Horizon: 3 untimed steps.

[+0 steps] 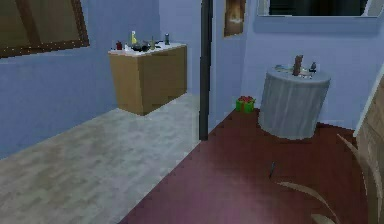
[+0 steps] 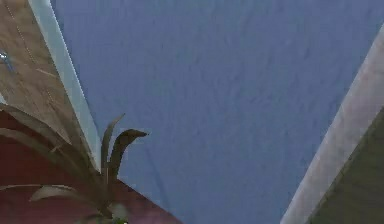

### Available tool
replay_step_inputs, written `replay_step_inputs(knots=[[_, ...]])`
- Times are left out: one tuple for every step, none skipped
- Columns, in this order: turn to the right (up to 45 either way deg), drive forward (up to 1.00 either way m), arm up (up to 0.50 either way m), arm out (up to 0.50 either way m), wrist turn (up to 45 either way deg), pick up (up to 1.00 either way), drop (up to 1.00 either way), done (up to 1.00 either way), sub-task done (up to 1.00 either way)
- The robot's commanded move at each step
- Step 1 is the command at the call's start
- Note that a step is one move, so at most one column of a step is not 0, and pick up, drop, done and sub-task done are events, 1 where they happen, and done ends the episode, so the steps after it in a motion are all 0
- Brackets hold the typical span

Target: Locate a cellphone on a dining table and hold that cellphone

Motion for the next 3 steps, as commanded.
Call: replay_step_inputs(knots=[[0.0, 0.55, 0.00, 0.00, 0.0, 0.00, 0.00, 0.00, 0.00], [6.0, 0.00, 0.00, 0.00, 0.0, 0.00, 0.00, 0.00, 0.00], [0.0, 1.00, 0.00, 0.00, 0.0, 0.00, 0.00, 0.00, 0.00]])
